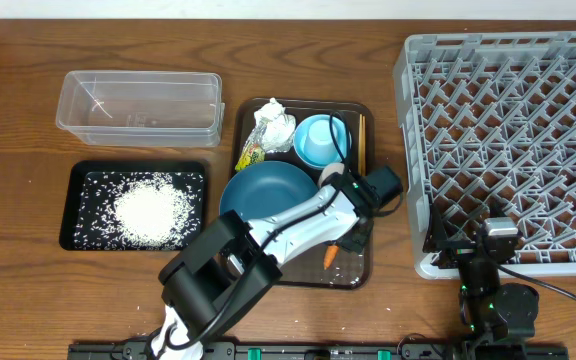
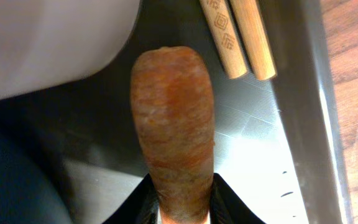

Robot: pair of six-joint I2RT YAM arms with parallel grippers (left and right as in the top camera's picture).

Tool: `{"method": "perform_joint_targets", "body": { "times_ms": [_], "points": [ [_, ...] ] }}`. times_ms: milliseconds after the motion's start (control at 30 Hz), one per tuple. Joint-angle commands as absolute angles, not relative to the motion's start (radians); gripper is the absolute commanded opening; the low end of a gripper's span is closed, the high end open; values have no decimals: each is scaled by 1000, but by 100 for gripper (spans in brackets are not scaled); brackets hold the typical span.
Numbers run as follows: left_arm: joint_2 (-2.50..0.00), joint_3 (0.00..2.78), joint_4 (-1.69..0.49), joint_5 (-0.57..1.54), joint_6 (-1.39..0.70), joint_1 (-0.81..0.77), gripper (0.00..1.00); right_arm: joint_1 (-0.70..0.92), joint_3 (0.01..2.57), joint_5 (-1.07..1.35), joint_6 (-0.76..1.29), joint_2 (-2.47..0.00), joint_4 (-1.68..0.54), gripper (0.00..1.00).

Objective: Sort waste into correct bins and load items into the dishwasher rack
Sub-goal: 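Lower the left gripper onto the carrot and grasp it, then carry the carrot with the left gripper and drop it on the black tray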

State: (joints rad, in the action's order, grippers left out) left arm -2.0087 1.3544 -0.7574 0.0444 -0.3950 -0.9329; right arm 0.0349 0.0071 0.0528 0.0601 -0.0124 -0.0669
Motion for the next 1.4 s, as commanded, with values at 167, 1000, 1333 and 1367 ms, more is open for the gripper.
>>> {"method": "perform_joint_targets", "body": {
  "times_ms": [167, 1000, 1333, 1367],
  "points": [
    [-1989, 1387, -778, 57, -401, -944, 13, 38, 6, 53, 70, -10, -71, 99],
    [-1449, 1370, -1013, -38, -525, -221, 14, 38, 6, 53, 70, -10, -71, 99],
    [-1623, 1275, -985, 14, -626, 205, 15, 38, 6, 53, 70, -10, -71, 99],
    [-1644, 1274, -979, 26, -626, 225, 14, 38, 6, 53, 70, -10, -71, 99]
  ]
}}
